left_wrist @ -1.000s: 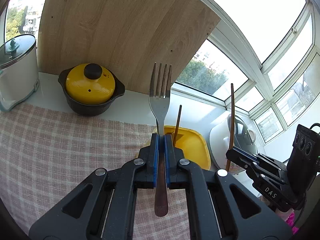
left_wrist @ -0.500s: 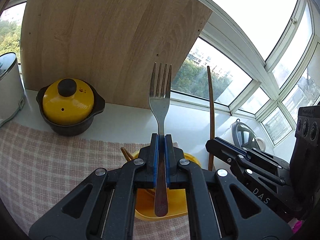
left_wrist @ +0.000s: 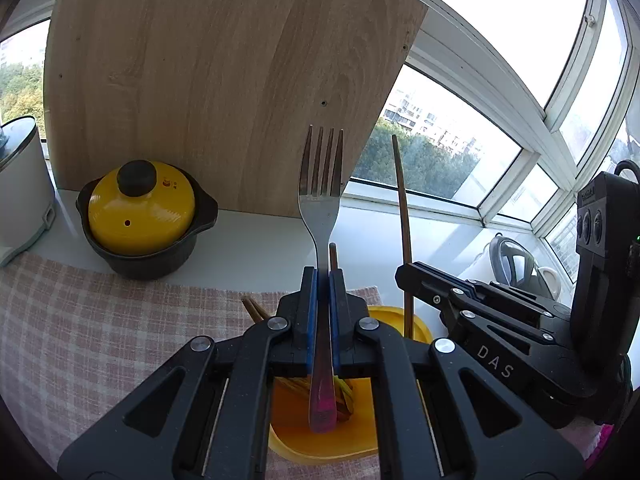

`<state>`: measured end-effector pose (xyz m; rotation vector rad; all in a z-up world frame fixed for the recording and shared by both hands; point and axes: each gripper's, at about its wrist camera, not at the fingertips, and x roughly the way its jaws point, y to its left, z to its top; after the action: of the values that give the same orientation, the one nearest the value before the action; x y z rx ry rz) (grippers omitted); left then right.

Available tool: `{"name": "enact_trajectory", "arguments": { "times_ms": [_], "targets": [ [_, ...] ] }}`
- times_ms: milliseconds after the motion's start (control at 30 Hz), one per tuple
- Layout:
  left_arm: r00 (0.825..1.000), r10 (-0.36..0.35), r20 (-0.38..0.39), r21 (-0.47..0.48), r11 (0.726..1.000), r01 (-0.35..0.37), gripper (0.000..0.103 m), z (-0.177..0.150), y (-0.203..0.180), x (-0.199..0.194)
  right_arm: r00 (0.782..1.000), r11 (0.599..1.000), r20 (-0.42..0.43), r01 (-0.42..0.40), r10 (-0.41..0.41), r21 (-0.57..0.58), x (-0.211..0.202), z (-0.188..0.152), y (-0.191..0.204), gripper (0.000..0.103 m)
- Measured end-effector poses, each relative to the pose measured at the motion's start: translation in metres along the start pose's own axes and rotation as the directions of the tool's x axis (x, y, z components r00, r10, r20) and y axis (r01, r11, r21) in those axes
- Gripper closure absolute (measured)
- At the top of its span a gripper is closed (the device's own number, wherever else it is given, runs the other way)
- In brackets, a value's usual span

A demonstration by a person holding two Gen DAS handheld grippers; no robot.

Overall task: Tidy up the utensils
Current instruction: 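Open both tools to drop the fork and chopstick into the yellow bin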

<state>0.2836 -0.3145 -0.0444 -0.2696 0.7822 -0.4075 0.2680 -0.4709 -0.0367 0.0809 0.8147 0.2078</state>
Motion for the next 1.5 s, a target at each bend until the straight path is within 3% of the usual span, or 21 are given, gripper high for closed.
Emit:
{"name": "enact_trajectory", "arguments": {
  "times_ms": [367,467,833,1500],
  "targets": [
    [1.000,-0.003,-0.007,0.024,1.000,0.003,0.100,-0.010,-0.003,0.000,1.000,1.000,-0.025,-0.018,0.019,0.009,0.001,-0.010,-0.005,0.098],
    [1.000,0.004,0.000,0.038,0.999,-0.004,0.100,-0.008,-0.006,-0.006,1.000,1.000,-0.024,-0.013,0.014,0.017,-0.002,-0.011,-0.007,0.090],
    [1.000,-0.002,-0.002,0.014,1.000,0.002,0.100,-0.013,0.002,-0.031,0.999,0.999,-0.007,0.031,-0.031,0.026,-0.027,-0.023,-0.004,0.085],
    [0.999,0.009,0.038,0.095,0.995,-0.012,0.100,-0.043,0.017,-0.122,0.993,0.995,0.066,0.101,-0.101,0.002,-0.099,-0.056,0.051,0.073]
  ]
}}
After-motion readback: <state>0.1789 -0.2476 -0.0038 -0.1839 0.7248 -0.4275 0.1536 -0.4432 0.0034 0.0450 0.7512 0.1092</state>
